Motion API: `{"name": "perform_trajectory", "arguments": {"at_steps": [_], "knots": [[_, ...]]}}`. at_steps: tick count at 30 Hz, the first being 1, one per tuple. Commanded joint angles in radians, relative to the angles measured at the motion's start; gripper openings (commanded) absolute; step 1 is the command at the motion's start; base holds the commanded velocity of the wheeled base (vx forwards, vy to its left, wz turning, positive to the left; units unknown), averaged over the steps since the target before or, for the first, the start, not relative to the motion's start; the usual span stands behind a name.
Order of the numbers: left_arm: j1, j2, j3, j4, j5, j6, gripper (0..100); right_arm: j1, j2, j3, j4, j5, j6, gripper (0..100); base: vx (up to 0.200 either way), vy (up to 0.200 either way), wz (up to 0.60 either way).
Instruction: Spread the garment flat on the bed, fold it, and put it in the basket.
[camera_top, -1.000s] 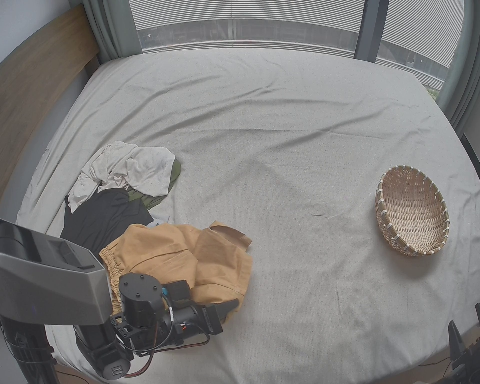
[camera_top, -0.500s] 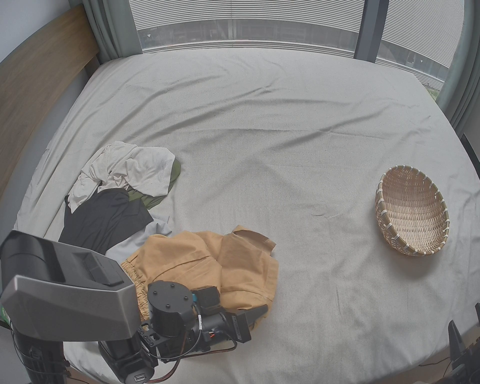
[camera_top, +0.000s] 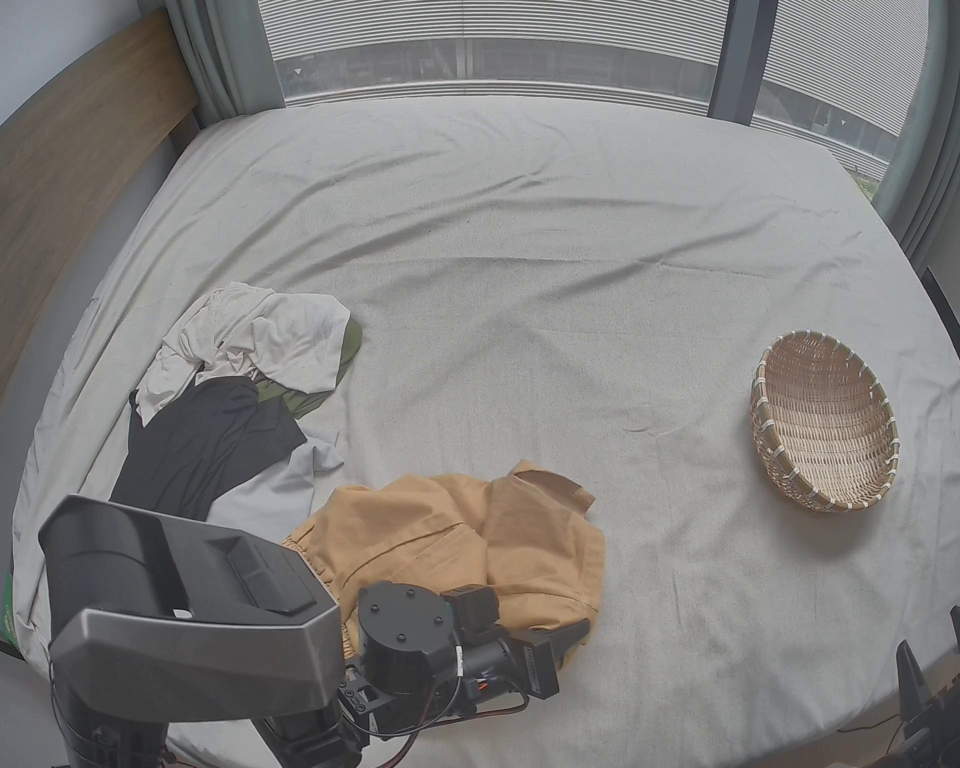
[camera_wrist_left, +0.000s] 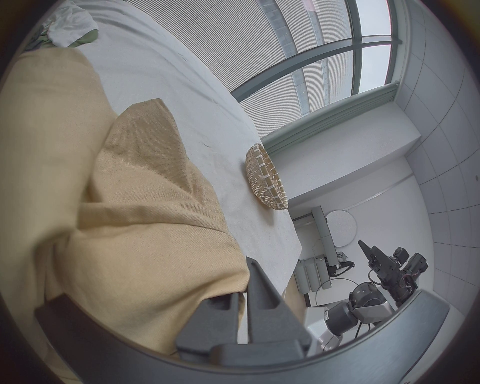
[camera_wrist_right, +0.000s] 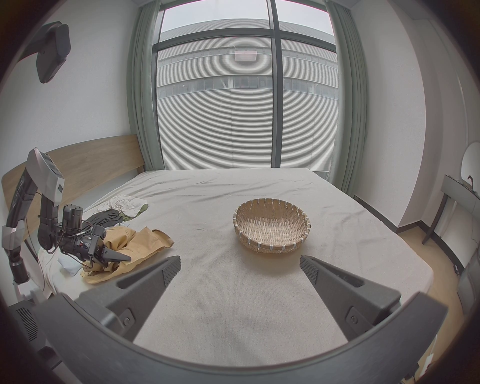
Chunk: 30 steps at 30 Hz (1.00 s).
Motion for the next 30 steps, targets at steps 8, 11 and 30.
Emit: {"name": "perform_trajectory", "arguments": {"at_steps": [8,11,30], "knots": [[-0.044,0.04,-0.084,-0.001,0.001,-0.024,0,0.002,-0.015,0.016,0.0,-0.001,0.001,100,0.0,0.0,0.0],[-0.054,0.055,-0.096,-0.001,0.002,-0.024,0,0.002,-0.015,0.016,0.0,-0.001,0.001,100,0.0,0.0,0.0],[-0.054,0.077,-0.125,-0.001,0.01,-0.024,100,0.002,-0.015,0.016,0.0,-0.001,0.001,100,0.0,0.0,0.0]]}}
